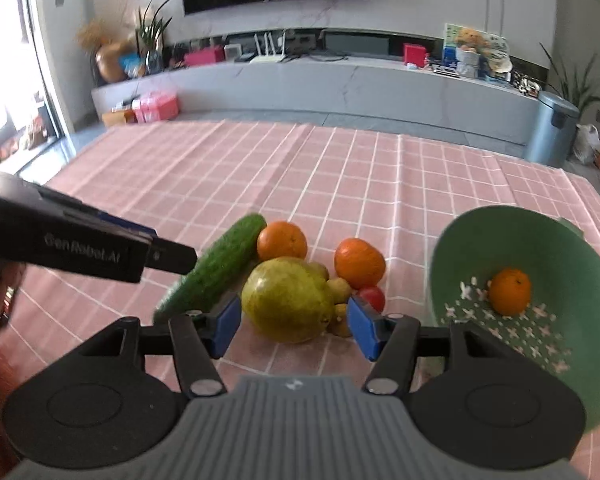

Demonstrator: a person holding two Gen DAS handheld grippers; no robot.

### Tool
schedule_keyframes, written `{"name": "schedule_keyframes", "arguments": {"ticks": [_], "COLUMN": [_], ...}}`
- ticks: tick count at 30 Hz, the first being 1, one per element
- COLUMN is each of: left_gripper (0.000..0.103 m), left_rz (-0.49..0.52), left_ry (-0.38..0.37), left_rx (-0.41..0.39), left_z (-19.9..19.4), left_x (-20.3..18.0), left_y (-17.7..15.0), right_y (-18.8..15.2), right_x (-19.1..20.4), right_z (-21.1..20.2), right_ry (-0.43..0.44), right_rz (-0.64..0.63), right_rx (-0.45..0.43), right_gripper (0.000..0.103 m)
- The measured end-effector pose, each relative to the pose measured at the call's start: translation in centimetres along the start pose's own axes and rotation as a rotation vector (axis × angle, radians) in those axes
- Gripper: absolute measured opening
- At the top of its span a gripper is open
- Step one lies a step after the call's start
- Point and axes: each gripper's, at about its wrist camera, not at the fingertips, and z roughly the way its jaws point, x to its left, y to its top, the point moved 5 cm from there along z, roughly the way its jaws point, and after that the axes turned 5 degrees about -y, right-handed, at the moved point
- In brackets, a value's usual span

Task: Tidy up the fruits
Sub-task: 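Move both tools back to the produce pile, then grasp the cucumber with the left tool while the right tool grasps the pear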

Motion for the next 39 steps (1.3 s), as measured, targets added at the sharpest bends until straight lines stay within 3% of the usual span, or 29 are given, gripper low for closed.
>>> {"name": "schedule_keyframes", "arguments": {"ticks": [3,17,26,29,39], "left_gripper": [0.053,0.053,0.052,0.042,0.041], "left_rz": [-0.018,-0.063,-0.046,-0.06,-0.116], "left_ry": [-0.002,-0.013,-0.008,-0.011,-0.016], "left_rx": [0.013,0.053,0.056,0.057,0.065], "left_z": [1.1,5.0,6.4,6.6,5.9], "left_x": [0.9,2.3,2.1,2.3,2.8], "left_y": [-0.2,-0.1,0.1,0.0,-0.4], "right_y": [-0.2,-0.1,-0.5,-0.7,-1.0], "right_x": [0.6,2.5,3.5,3.5,4.0], "right_z": [1.4,5.3,5.9,6.1,5.3], "right_ry": [-0.001,-0.026,-0.072,-0.083,-0.088], "right_rz": [-0.042,-0.157,-0.235,-0.246,-0.285], "right_rx": [0.008,0.014,0.003,0.007,-0.013], "right_gripper": [0.067,0.067,0.069,0.068,0.067]}}
